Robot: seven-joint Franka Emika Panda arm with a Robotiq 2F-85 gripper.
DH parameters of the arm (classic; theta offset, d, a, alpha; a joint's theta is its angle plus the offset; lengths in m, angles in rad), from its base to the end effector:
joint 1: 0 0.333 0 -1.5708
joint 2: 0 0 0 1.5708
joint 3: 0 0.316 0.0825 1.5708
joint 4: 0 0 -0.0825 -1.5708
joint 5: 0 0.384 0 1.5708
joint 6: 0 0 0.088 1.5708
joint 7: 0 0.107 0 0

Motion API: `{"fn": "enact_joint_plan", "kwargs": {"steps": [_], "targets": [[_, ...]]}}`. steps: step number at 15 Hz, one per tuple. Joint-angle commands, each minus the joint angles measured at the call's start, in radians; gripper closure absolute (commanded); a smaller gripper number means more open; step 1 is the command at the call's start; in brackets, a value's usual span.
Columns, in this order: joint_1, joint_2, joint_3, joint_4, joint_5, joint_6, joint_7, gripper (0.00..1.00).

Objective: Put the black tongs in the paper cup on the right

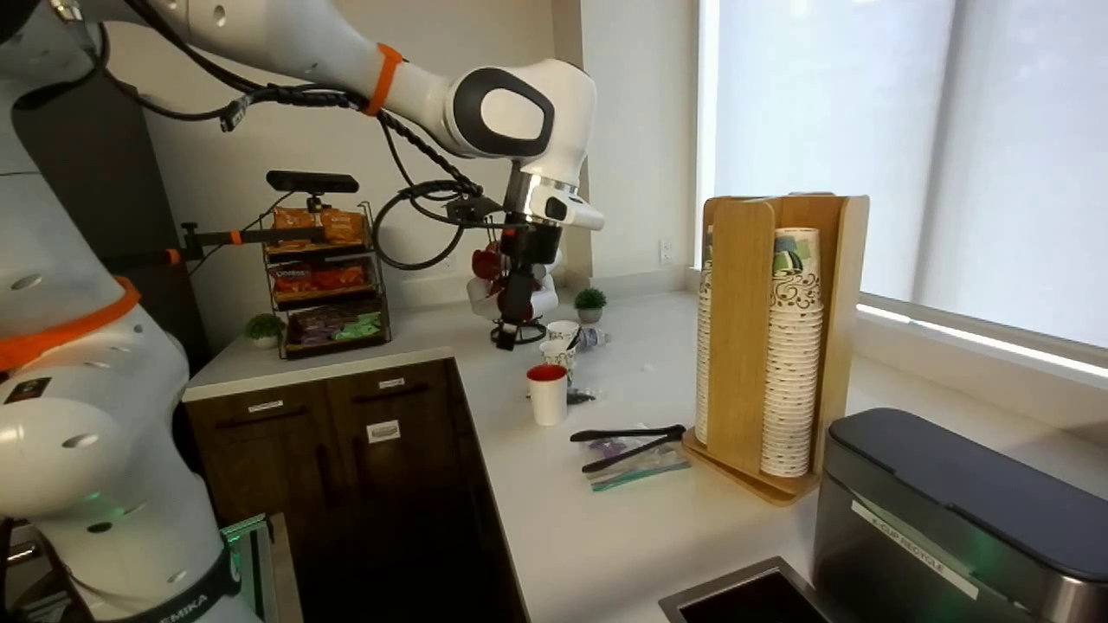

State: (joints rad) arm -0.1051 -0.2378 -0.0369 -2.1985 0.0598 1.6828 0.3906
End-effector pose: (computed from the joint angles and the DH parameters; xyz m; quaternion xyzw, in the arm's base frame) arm 0.4438 -0.0583 0.4630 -0.9532 0.2666 0.1416 0.0158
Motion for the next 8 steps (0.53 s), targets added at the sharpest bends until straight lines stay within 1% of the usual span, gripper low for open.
{"fn": "enact_joint_plan", "kwargs": {"steps": [1, 2, 3, 4, 6, 8], "targets": [[0.001, 0.028, 0.002, 0.021, 0.013, -0.003, 0.027, 0.0], [0.002, 0.099, 0.015, 0.066, 0.01, 0.017, 0.088, 0.0], [0.009, 0.156, 0.019, 0.104, 0.019, 0.015, 0.097, 0.0], [0.014, 0.223, 0.031, 0.15, 0.015, 0.04, 0.168, 0.0], [0.029, 0.316, 0.046, 0.215, -0.026, 0.098, 0.299, 0.0], [0.058, 0.435, 0.042, 0.305, -0.05, 0.147, 0.39, 0.0]]}}
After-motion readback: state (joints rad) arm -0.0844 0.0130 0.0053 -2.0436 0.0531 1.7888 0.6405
